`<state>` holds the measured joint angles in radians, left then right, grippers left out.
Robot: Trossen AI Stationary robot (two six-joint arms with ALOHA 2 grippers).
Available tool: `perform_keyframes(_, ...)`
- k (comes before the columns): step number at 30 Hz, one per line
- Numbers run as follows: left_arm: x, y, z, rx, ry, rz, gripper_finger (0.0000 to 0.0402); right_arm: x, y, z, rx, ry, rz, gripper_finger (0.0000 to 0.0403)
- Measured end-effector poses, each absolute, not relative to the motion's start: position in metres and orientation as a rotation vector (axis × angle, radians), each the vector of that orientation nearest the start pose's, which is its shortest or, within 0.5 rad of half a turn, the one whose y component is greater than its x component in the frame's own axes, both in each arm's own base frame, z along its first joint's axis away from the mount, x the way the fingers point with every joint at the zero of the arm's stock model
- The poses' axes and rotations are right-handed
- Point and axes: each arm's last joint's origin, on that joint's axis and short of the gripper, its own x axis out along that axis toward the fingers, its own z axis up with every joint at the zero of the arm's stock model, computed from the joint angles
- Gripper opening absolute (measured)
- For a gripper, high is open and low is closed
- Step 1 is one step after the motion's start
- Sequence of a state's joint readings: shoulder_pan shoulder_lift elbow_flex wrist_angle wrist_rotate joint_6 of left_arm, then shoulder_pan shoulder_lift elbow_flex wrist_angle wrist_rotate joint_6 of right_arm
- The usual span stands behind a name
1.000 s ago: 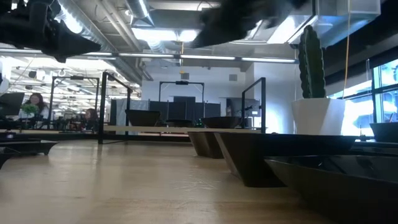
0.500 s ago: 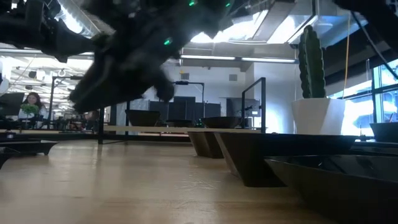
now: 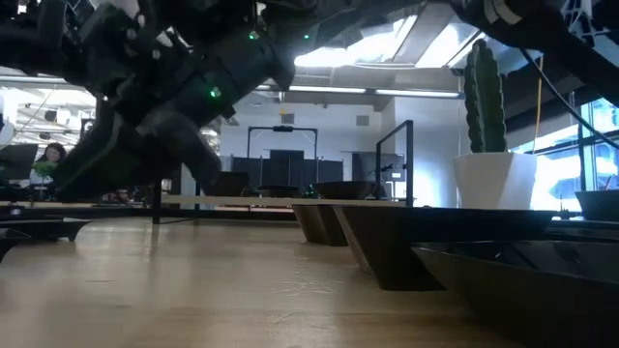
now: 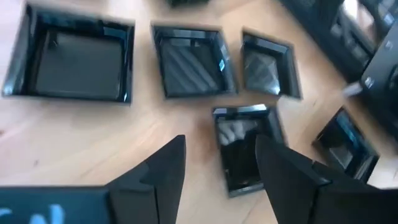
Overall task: Pick & Place Mini shaped plates
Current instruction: Stack the square plate on top of the square plate on the shelf
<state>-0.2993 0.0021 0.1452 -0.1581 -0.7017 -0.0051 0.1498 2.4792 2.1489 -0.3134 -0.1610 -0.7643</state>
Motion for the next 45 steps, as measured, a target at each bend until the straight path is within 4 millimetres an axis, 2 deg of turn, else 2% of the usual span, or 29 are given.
perform_keyframes(3,0.082,-0.006,0.197,0.002,0.012,0.373,0.0004,0.551,0.085,0.189,-0.706,0.477,0.576,0.0193)
perform_keyframes(8,0.082,-0.007,0.197,0.01,0.015,0.36,0.0004,0.561,0.082,0.173,-0.71,0.451,0.574,0.0193)
perform_keyframes(15,0.082,-0.007,0.197,0.01,0.015,0.361,0.0008,0.569,0.068,0.163,-0.689,0.42,0.584,0.0193)
perform_keyframes(25,0.082,-0.007,0.197,0.01,0.014,0.361,0.0007,0.568,0.058,0.16,-0.621,0.45,0.622,0.0193)
perform_keyframes(33,0.082,-0.007,0.197,0.023,0.012,0.361,0.0004,0.571,0.05,0.146,-0.6,0.456,0.635,0.0192)
perform_keyframes(38,0.082,-0.007,0.198,0.025,0.011,0.361,0.0008,0.572,0.047,0.139,-0.564,0.448,0.655,0.0172)
perform_keyframes(45,0.082,-0.007,0.198,0.025,0.01,0.362,0.0009,0.572,0.046,0.139,-0.557,0.453,0.649,0.012)
